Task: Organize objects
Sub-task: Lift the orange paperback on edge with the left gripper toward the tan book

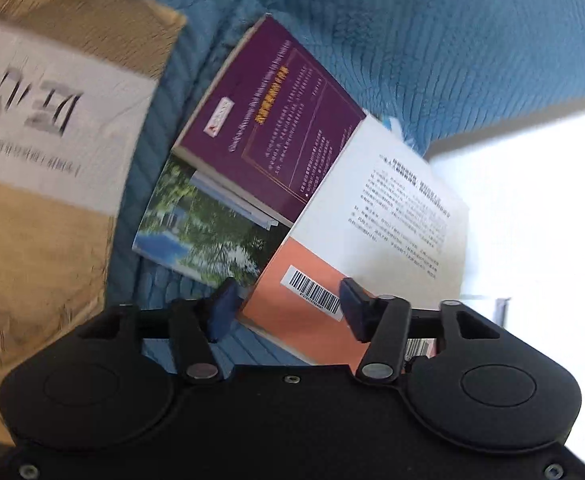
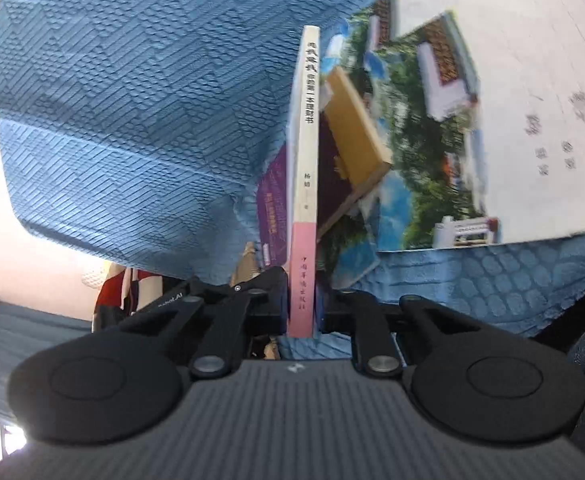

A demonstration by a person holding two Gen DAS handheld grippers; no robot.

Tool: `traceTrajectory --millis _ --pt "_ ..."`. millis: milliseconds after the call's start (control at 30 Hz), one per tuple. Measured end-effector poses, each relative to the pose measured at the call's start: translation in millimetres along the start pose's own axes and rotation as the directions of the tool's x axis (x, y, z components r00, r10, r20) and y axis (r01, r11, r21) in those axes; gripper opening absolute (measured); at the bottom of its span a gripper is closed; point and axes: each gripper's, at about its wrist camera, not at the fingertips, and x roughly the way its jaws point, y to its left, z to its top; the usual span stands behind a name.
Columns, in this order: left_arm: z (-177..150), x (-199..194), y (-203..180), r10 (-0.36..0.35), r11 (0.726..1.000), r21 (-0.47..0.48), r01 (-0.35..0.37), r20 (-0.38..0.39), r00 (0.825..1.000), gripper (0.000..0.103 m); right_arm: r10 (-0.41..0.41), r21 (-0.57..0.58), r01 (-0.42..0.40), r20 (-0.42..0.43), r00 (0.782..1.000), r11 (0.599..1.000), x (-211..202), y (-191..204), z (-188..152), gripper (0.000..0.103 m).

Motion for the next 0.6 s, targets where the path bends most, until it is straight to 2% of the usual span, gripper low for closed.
traceTrajectory --millis 100,233,367,533,600 --pt "-2.4 -9.1 15.6 -0.073 0.992 -0.101 0.073 0.0 0.997 0.06 0.002 -0.026 -0.002 0.0 1.0 1.0 -3.9 15.3 3.1 0.017" --pt "-6.4 -15.3 30.3 -0.166 0.966 -0.198 0.164 0.007 0.986 0.066 0.011 -0.013 -0.011 -0.004 1.0 1.0 -5.0 23.3 6.6 0.017" --pt "-11.4 -7.2 49.3 -0.293 0.904 -0.326 0.277 0.003 0.956 0.066 0.036 0.024 -0.036 -0.003 0.999 0.999 -5.6 25.5 8.0 0.017" --pt "-14.7 5.4 56.5 -0.371 0.853 -0.394 0.344 0.009 0.929 0.06 0.054 0.034 -0.054 -0.01 0.998 0.998 -11.0 31.6 4.5 0.018" --pt "-13.5 7.3 57.4 -0.371 0.851 -0.395 0.347 0.017 0.929 0.059 0.031 0.02 -0.03 -0.018 0.999 0.999 -13.6 35.7 3.4 0.018"
